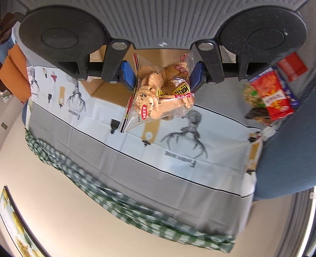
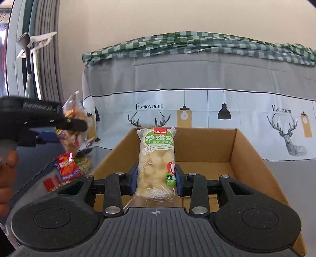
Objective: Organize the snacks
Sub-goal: 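Carry both bags over the box and open both tools to drop them, then withdraw both open tools from above the box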
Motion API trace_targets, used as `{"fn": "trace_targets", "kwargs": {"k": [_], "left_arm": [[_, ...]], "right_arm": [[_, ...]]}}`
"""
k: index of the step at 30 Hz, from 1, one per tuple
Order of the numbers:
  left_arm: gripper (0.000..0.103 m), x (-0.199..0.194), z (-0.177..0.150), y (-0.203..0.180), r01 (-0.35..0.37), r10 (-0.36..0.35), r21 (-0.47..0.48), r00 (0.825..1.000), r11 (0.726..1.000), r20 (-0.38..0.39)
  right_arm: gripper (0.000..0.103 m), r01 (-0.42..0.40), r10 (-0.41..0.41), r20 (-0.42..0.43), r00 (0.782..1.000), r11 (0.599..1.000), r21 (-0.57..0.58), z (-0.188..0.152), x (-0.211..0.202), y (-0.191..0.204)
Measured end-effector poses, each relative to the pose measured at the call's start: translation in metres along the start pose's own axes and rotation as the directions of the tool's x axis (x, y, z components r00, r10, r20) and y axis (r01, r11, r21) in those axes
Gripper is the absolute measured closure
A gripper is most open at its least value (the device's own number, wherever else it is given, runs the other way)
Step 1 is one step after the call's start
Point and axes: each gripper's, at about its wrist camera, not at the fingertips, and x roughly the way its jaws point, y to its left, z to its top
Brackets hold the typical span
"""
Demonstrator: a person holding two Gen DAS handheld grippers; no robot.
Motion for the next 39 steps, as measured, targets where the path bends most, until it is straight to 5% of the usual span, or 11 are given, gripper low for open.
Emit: {"fn": "trace_targets", "kwargs": {"k": [10, 20, 31, 34, 39], "left_arm": [[0.040, 0.015, -0.014, -0.042, 0.056, -0.057, 0.090, 0.998, 0.994, 0.006], [0.040, 0.020, -0.023, -0.053, 0.106, -0.105, 0.075, 0.994, 0.992, -0.010], [0.039, 0.020, -0.026, -0.056, 0.130, -0.129, 0.092, 0.992, 0.987, -0.009], [0.031, 0.021, -0.026, -0.058, 0.156, -0.155, 0.088, 0.988, 0.984, -0.024], [0.018, 0.021, -0.028, -0.061, 0.173, -0.171, 0.096, 0.985, 0.980, -0.032]], "right_arm": [[0.065, 0.063, -0.062, -0.015, 0.998, 0.985, 0.159, -0.003, 0.005, -0.036], [0.065, 0.147, -0.152, -0.003, 0.988, 0.954, 0.260, -0.003, 0.005, -0.054], [0.065, 0.144, -0.151, 0.011, 0.988, 0.962, 0.231, -0.001, 0.003, -0.050], [0.065, 0.146, -0.153, 0.011, 0.988, 0.962, 0.229, 0.000, 0.003, -0.049], [0.045, 0.176, -0.183, 0.009, 0.983, 0.960, 0.219, -0.001, 0.003, -0.045]]}}
